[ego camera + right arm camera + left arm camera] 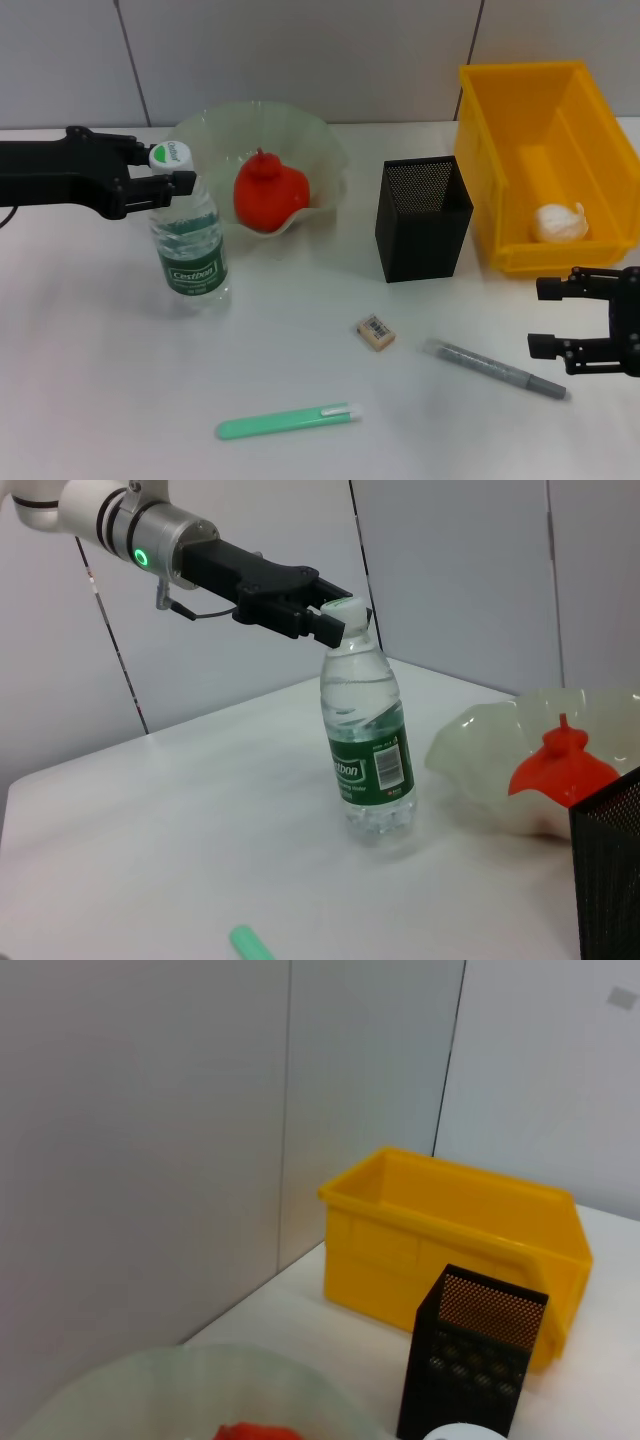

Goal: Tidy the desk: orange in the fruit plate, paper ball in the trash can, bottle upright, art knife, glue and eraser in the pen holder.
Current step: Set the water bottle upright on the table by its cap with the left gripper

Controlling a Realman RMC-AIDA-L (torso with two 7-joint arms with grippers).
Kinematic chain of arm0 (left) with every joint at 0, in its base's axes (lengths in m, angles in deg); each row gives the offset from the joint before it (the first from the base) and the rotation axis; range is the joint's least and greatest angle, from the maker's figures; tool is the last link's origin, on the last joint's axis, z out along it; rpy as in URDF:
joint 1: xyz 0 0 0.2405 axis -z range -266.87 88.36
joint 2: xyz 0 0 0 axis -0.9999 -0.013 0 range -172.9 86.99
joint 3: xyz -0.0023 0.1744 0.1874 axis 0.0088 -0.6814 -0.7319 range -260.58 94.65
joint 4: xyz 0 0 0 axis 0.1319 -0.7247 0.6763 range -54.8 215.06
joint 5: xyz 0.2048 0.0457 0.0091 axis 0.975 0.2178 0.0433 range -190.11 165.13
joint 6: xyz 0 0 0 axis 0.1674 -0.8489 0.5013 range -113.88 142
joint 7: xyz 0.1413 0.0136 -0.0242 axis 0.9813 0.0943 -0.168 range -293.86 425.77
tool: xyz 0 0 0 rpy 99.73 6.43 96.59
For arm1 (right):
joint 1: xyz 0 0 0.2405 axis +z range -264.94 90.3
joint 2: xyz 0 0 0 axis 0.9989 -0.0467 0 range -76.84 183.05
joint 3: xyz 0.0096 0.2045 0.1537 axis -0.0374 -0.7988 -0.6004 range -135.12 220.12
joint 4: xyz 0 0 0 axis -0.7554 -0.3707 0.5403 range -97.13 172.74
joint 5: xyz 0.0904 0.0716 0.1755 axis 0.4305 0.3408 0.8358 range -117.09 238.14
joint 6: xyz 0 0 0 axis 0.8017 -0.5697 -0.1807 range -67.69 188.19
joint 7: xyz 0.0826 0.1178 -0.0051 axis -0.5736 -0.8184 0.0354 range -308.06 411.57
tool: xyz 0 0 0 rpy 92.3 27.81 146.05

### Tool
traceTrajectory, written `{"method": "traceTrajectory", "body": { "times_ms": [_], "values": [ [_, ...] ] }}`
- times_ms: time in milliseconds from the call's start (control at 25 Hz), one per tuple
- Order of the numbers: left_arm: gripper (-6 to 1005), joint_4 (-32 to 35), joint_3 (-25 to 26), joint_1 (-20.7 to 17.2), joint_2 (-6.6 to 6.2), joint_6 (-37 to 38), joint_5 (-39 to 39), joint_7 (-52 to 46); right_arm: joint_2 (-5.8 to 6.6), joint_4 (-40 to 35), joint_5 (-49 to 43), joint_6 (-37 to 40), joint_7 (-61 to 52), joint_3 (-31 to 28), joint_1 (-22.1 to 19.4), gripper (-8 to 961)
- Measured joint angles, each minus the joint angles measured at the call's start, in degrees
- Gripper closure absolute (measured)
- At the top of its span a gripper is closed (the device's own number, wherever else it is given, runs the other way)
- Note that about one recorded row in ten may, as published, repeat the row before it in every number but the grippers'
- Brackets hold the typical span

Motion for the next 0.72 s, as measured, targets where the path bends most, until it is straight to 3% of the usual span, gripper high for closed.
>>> {"method": "traceTrajectory", "body": {
  "times_ms": [720],
  "values": [
    [547, -0.9, -0.2, -1.5, 0.38, -6.7, 1.5, -0.3, 0.00, 0.4, -0.4, 0.0, 0.1, 0.1, 0.4, 167]
  ]
}}
